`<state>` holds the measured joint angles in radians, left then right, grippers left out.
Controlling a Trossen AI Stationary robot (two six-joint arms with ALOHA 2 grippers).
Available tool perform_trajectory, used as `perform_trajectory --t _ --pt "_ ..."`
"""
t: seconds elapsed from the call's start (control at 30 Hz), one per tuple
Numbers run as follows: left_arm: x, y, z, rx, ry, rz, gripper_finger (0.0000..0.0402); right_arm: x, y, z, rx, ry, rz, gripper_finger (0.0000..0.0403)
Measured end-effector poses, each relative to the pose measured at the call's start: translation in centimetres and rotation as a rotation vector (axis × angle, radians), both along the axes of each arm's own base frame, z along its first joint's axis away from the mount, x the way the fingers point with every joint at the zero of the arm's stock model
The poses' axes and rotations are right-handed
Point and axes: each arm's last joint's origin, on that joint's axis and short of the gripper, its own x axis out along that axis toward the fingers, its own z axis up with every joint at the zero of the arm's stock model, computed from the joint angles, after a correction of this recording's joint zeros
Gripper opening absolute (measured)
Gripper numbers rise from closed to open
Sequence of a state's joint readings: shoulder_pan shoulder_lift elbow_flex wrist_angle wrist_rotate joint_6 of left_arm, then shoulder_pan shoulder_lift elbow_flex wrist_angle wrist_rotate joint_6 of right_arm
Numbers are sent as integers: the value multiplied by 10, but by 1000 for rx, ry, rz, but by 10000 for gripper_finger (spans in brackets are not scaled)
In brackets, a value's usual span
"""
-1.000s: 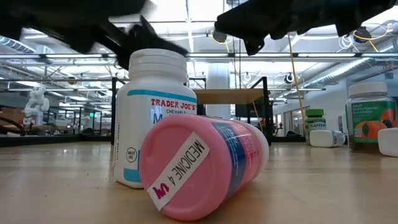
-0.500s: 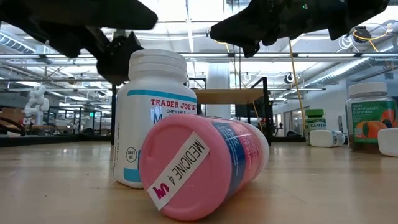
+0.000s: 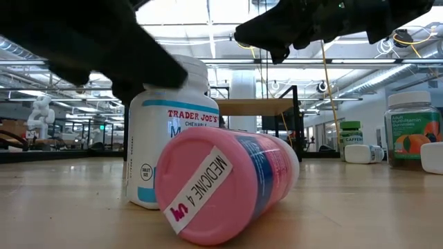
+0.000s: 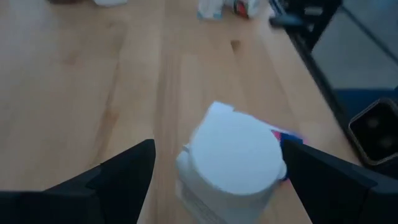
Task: Pick and place medicine bottles onto shelf by color
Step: Put the white blue medicine bottle on the shelf
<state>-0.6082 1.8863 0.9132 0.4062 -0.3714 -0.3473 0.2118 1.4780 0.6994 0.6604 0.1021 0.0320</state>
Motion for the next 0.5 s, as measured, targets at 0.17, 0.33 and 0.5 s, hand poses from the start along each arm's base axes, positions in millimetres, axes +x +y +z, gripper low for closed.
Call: perform_trajectory --t 0.17,0.33,0.5 --pt "4 1 -1 49 65 -1 351 0 0 -1 -14 8 2 59" --pt "0 12 12 49 126 59 342 0 0 -1 -19 8 2 59" --pt "-2 24 22 39 162 134 263 0 0 -1 -20 10 2 59"
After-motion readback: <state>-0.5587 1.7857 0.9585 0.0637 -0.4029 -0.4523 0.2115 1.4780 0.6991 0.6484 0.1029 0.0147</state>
